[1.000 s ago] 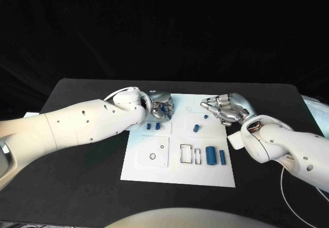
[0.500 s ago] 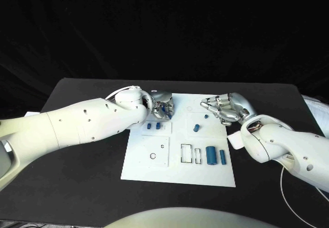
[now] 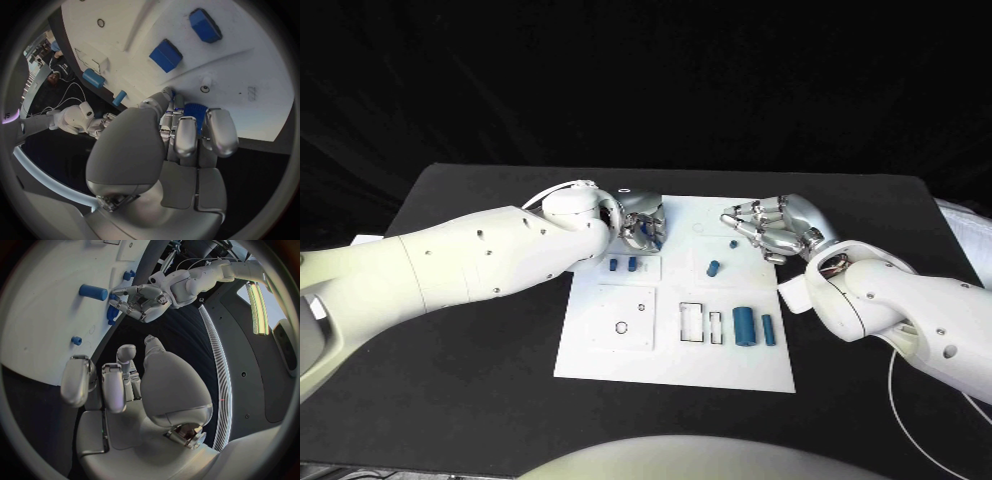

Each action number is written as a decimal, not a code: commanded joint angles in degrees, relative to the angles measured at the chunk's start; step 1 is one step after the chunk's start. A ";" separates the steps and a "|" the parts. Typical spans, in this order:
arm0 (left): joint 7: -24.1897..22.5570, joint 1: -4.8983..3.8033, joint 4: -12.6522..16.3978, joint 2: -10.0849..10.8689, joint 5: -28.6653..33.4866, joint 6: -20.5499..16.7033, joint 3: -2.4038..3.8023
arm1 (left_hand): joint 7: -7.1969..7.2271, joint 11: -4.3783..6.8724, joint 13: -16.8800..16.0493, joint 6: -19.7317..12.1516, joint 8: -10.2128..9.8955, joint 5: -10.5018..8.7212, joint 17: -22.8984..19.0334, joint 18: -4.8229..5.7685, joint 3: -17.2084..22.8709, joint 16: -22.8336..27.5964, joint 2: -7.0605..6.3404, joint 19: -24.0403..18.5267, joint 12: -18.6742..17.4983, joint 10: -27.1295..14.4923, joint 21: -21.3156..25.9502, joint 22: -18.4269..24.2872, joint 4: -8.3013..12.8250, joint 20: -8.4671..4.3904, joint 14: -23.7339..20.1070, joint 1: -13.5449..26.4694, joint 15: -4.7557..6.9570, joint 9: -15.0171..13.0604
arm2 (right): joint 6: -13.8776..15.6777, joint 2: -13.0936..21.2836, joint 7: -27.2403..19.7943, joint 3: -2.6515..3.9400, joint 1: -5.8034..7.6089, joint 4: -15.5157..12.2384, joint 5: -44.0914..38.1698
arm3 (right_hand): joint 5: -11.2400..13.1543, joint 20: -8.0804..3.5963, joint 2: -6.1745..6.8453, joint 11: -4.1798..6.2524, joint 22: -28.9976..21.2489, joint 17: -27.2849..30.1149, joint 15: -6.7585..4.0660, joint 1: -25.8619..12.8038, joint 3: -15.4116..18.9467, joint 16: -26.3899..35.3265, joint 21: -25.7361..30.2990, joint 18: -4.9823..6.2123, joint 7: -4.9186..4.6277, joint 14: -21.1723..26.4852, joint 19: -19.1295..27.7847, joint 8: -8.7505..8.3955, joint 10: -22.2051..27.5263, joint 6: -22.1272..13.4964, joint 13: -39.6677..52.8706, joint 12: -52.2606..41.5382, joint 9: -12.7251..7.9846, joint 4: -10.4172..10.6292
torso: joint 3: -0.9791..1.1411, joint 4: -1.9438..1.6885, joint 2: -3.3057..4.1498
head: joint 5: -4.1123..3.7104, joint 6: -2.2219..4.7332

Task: Assemble the parts on the task board

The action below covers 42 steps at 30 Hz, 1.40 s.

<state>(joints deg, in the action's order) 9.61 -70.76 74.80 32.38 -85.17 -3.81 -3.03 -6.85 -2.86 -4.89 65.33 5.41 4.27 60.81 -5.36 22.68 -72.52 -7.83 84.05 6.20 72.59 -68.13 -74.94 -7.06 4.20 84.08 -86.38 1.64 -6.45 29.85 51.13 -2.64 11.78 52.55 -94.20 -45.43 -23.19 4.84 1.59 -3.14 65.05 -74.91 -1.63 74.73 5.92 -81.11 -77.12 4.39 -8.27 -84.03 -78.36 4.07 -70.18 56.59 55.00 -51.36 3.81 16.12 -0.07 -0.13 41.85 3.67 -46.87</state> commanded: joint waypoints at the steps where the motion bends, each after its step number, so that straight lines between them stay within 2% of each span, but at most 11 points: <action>1: -0.45 0.61 0.46 0.31 1.69 -0.10 -0.21 | -0.31 -0.09 -0.10 0.44 -0.33 -0.29 -0.05 1.12 0.78 -0.45 0.63 1.22 -0.42 0.59 -0.43 -3.41 0.43 -0.34 1.34 -0.48 0.21 -0.02 | -0.94 -0.12 -0.37 -0.01 -0.07 0.03 -0.11 | -0.32 -0.08 -0.62 0.02 0.07 -1.40 0.35 -0.07 0.21 0.27 0.20 0.59 0.14 -3.15 -0.02 0.08 0.47 -0.16 -0.03 -0.33 0.10 0.02 | -0.02 -0.01 -0.03 | -0.05 0.12; 5: -0.84 0.63 1.38 1.30 3.42 -1.82 0.08 | -0.60 -0.27 -0.18 0.60 -0.56 -0.31 -0.13 1.17 1.73 -0.64 0.40 1.24 -0.74 0.77 -0.62 -3.60 1.37 -0.26 1.34 -0.69 0.07 0.12 | -0.97 -0.15 -0.36 -0.01 -0.10 0.09 -0.09 | -0.32 -0.08 -0.62 0.02 0.07 -1.40 0.35 -0.07 0.21 0.27 0.20 0.59 0.14 -3.15 -0.02 0.08 0.47 -0.16 -0.03 -0.33 0.10 0.02 | -0.01 -0.02 -0.06 | -0.08 0.20; 14: -1.74 0.54 4.65 5.06 5.76 -5.13 1.61 | -0.77 -0.41 -0.28 0.84 -0.80 -0.34 -0.45 1.21 2.70 -0.72 -0.07 1.25 -1.11 0.99 -0.87 -3.85 2.32 -0.16 1.28 -0.49 -0.05 0.29 | -1.01 -0.14 -0.36 -0.02 -0.22 0.24 -0.01 | -0.32 -0.08 -0.62 0.02 0.07 -1.40 0.35 -0.07 0.21 0.27 0.20 0.59 0.14 -3.15 -0.02 0.08 0.47 -0.16 -0.03 -0.33 0.10 0.02 | 0.05 -0.15 -0.12 | 0.03 0.57; 22: -1.70 0.49 6.81 8.16 7.81 -5.81 2.48 | -0.83 -0.45 -0.32 0.97 -0.89 -0.35 -0.54 1.22 3.07 -0.79 -0.30 1.25 -1.27 1.10 -0.95 -3.94 2.67 -0.12 1.26 -0.28 -0.09 0.36 | -1.06 -0.09 -0.38 -0.04 -0.57 0.33 0.18 | -0.32 -0.08 -0.62 0.02 0.07 -1.40 0.35 -0.07 0.21 0.27 0.20 0.59 0.14 -3.15 -0.02 0.08 0.47 -0.16 -0.03 -0.33 0.10 0.02 | 0.02 -0.10 -0.05 | 0.18 0.81; 32: 0.25 0.37 6.97 10.19 8.68 -1.16 2.73 | -0.81 -0.50 -0.37 1.06 -1.13 -0.43 -0.98 1.22 3.44 -0.77 -0.83 1.21 -1.62 1.19 -0.99 -4.06 2.90 -0.04 1.16 0.71 -0.16 0.52 | -1.07 0.09 -0.34 -0.04 -0.68 0.28 0.22 | -0.32 -0.08 -0.62 0.02 0.07 -1.40 0.35 -0.07 0.21 0.27 0.20 0.59 0.14 -3.15 -0.02 0.08 0.47 -0.16 -0.03 -0.33 0.10 0.02 | -0.02 -0.04 0.03 | 0.24 0.71; 42: 0.58 0.44 5.74 10.05 8.80 0.50 2.67 | -0.77 -0.48 -0.39 1.04 -1.19 -0.44 -1.04 1.21 3.50 -0.77 -0.94 1.19 -1.69 1.21 -0.96 -4.06 2.94 -0.03 1.14 0.89 -0.16 0.56 | -1.08 0.10 -0.37 -0.04 -0.70 0.24 0.22 | -0.32 -0.08 -0.62 0.02 0.07 -1.40 0.35 -0.07 0.21 0.27 0.20 0.59 0.14 -3.15 -0.02 0.08 0.47 -0.16 -0.03 -0.33 0.10 0.02 | -0.05 -0.03 0.02 | 0.44 0.57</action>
<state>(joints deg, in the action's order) 9.87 -70.29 80.62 42.65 -76.97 -5.31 -0.38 -7.66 -3.36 -5.21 66.14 4.39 4.12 59.84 -4.78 25.94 -73.05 -8.47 84.05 4.82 73.51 -68.94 -74.92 -4.10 4.21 84.08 -85.76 1.64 -5.92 29.62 51.27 -2.64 11.74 51.91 -93.88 -45.11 -23.19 4.84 1.59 -3.14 65.05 -74.94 -1.63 74.73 5.92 -81.11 -77.12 4.39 -8.27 -84.03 -78.36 4.07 -70.18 56.59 55.00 -51.36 3.81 16.12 -0.08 -0.16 41.86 4.03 -46.27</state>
